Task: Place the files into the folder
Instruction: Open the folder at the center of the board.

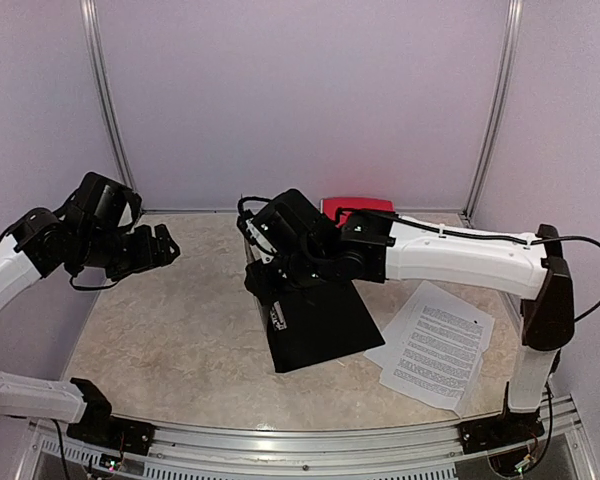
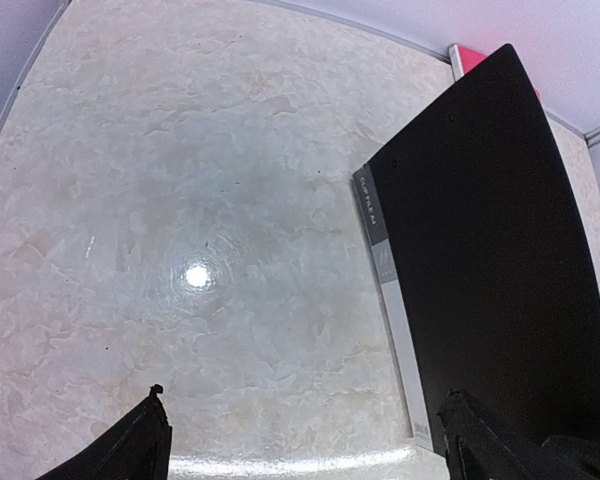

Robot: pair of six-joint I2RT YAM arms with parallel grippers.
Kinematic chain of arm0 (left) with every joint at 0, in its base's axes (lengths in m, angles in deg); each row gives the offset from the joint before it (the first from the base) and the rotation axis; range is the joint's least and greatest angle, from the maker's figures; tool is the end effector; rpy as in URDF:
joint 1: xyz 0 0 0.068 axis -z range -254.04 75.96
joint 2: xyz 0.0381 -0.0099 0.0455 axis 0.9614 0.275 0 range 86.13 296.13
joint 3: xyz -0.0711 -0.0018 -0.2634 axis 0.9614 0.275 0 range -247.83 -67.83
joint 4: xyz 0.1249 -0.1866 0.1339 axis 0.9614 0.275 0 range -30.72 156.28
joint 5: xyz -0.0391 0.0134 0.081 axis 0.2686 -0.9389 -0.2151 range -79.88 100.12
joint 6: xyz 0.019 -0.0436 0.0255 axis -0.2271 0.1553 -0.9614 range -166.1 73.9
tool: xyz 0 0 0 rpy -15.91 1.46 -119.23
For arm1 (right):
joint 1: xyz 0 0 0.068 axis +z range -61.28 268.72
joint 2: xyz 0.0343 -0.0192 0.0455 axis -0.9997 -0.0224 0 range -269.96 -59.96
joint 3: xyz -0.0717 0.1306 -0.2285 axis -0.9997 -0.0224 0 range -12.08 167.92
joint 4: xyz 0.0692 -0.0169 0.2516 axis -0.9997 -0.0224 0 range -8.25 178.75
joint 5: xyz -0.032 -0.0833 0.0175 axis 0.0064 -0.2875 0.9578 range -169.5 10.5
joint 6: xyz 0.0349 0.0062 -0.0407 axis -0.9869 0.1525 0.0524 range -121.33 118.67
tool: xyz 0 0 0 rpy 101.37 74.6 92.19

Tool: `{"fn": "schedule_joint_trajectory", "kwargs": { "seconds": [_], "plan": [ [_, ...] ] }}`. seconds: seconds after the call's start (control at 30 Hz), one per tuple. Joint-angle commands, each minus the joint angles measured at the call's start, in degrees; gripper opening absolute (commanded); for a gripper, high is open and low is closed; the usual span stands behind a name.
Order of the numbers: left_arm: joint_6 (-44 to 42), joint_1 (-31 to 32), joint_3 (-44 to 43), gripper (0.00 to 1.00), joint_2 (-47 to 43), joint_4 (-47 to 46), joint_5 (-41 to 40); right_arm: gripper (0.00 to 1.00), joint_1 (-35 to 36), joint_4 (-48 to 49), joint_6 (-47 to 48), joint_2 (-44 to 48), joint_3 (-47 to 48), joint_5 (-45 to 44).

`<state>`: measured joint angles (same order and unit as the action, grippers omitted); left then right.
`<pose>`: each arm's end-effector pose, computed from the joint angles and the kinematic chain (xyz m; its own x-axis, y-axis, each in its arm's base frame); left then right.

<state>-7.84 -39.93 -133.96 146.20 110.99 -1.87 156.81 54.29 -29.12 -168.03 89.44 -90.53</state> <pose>0.1710 -0.1070 0.3500 -0.7301 -0.2370 -0.6410 -0.0303 0.9482 -0.3161 0.1684 0.4005 0.3246 -0.6160 -0.3055 -0.7261 -0.6439 0.7263 0.2407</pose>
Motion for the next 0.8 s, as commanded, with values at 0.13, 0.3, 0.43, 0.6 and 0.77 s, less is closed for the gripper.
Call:
{"fn": "schedule_joint_trajectory", "kwargs": {
  "seconds": [0.13, 0.3, 0.43, 0.6, 0.77],
  "plan": [
    [-2.1, -10.4, -3.3, 0.91, -6.0, 7.2, 1.8, 0.57, 3.3, 3.4, 2.9, -10.4, 9.7, 7.9],
    [-4.3, -13.0, -6.0, 0.92, -5.5, 9.6, 1.2, 0.80, 4.1, 7.6, 2.8, -15.5, 12.0, 12.8],
    [-5.2, -14.2, -6.9, 0.92, -5.2, 9.4, 1.2, 0.96, 5.0, 10.8, 2.7, -18.6, 12.8, 16.8],
    [-6.6, -15.1, -8.3, 0.93, -4.3, 9.4, 2.2, 0.99, 6.9, 11.0, 3.5, -22.0, 15.2, 19.2],
    [-7.7, -15.1, -8.6, 0.93, -1.7, 8.7, 5.7, 0.99, 7.5, 9.8, 4.1, -23.9, 15.5, 20.5]
  ]
}}
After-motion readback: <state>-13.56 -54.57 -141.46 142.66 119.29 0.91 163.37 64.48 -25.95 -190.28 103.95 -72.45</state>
